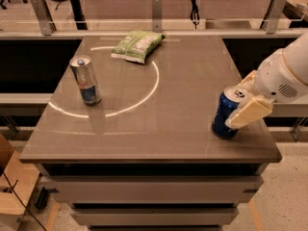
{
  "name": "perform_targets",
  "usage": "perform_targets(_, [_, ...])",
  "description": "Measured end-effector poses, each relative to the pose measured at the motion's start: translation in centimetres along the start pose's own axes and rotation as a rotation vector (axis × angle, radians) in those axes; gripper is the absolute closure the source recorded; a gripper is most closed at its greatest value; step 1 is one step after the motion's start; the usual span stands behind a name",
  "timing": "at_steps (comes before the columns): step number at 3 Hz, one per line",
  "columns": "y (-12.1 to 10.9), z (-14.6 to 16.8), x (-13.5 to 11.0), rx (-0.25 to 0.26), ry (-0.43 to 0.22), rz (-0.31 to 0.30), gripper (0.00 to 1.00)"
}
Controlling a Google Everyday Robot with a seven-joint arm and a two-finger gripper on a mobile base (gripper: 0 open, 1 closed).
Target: Move pepsi can near green jalapeno chip bag
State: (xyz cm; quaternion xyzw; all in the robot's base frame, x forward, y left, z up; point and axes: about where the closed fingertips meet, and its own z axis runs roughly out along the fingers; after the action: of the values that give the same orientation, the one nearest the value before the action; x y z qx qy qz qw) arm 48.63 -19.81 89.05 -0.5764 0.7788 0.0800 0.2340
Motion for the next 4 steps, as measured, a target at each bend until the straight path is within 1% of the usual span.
perform_targets(1, [-0.4,-0.8,-0.2,0.025,0.013,0.002,0.65])
perform_targets(2, [-1.6,-3.7,-3.2,0.104,-0.023,-0.038,0.88])
perform_targets(3, [-1.5,-3.6,-3.2,0.103,-0.022,-0.038,1.00])
perform_targets(4, [-1.7,-3.2,-3.2,0.103,-0.028,-0.015,1.00])
